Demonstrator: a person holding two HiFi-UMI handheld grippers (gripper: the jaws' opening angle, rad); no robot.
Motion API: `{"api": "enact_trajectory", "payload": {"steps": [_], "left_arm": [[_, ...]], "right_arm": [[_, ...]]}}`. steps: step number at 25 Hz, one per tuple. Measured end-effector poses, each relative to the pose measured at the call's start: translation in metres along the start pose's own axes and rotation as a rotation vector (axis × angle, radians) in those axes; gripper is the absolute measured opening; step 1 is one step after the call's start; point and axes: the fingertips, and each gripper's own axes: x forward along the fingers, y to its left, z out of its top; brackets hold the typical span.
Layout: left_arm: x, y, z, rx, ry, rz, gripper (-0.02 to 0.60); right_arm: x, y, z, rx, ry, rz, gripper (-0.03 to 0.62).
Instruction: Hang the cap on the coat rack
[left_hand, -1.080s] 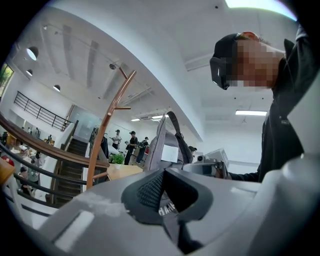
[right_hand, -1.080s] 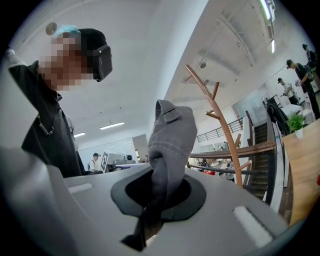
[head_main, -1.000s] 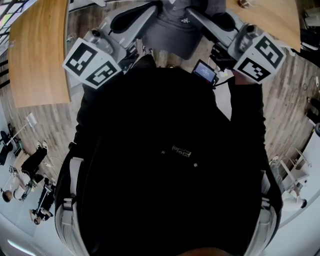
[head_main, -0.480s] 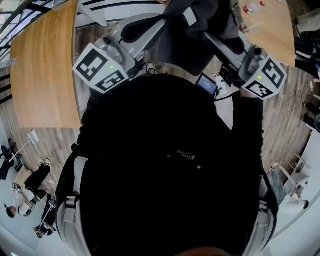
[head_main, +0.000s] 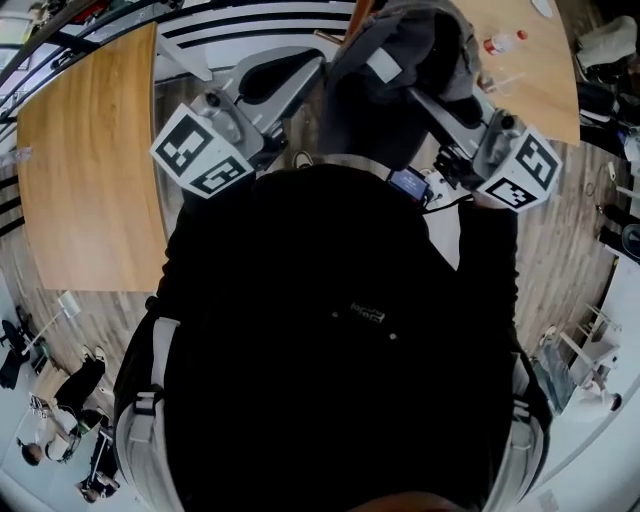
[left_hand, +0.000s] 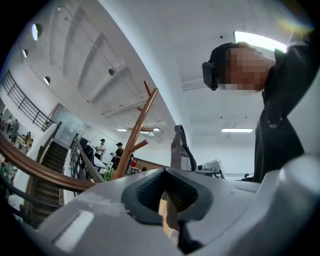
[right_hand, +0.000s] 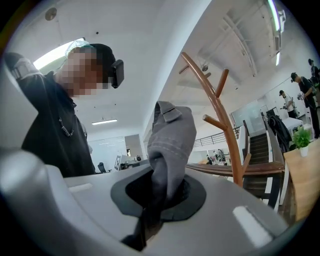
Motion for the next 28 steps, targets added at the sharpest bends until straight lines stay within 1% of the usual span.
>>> {"api": "enact_trajectory", "payload": {"steps": [4, 6, 8, 10, 12, 19, 24, 28], "left_arm": [[0.004, 0.036, -0.001, -0.032, -0.012, -0.013, 0.002], [0.004, 0.042, -0.001, -0.031, 0.000, -0.037, 0.002], [0.006, 0.038, 0.003, -0.021, 0.006, -0.062, -0.003], [0.010, 0.036, 0.007, -0.009, 0.000, -0.069, 0.033], [0.017, 0.036, 0.010, 0.003, -0.009, -0.075, 0.046], [0.026, 0.029, 0.019, 0.029, -0.013, -0.094, -0.009], [0.028, 0.030, 0.028, 0.031, -0.023, -0.091, -0.009], [0.026, 0.027, 0.030, 0.035, -0.022, -0.067, -0.009]], "right_arm": [[0.022, -0.039, -0.005, 0.018, 0.008, -0.072, 0.031], [0.030, -0.044, -0.006, 0.021, 0.016, -0.091, 0.031], [0.032, -0.041, -0.002, 0.022, 0.016, -0.093, 0.031], [0.029, -0.041, 0.005, 0.017, 0.011, -0.088, 0.031], [0.023, -0.048, 0.011, 0.010, 0.003, -0.082, 0.031], [0.021, -0.049, 0.022, 0.010, -0.018, -0.040, 0.031], [0.024, -0.049, 0.031, 0.013, -0.021, -0.008, 0.031], [0.025, -0.046, 0.033, 0.019, -0.020, 0.021, 0.031]]}}
